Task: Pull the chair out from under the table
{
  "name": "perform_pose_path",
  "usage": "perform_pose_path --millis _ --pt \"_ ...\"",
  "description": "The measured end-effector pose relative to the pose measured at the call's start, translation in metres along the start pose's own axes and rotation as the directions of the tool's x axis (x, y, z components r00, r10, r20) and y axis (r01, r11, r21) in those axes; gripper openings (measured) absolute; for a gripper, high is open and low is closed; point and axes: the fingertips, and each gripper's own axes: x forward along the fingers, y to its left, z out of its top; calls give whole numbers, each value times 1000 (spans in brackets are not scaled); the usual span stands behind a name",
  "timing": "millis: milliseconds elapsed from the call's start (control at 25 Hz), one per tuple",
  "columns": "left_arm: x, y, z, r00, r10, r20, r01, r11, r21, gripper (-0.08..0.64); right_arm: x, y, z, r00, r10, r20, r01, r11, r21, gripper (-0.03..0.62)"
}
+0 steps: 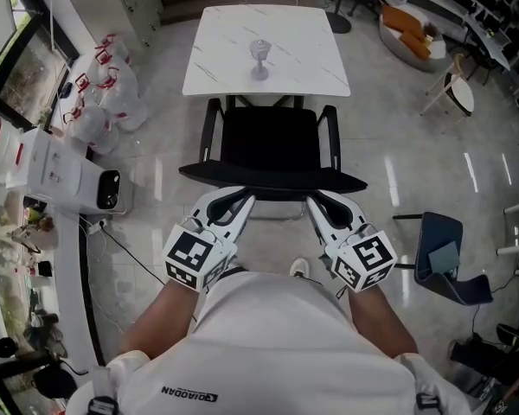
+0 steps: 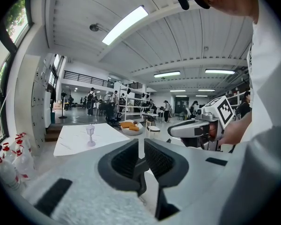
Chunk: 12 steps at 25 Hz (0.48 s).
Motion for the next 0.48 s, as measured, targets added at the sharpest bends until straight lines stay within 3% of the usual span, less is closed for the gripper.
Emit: perform_pose_path --millis 280,480 --pt "0 1 -3 1000 -1 -20 2 999 32 120 1 -2 -1 1000 -22 -12 22 999 -23 112" --pt "0 -1 -7 999 -22 -33 23 999 36 124 2 0 -4 999 -21 -31 20 999 -40 112"
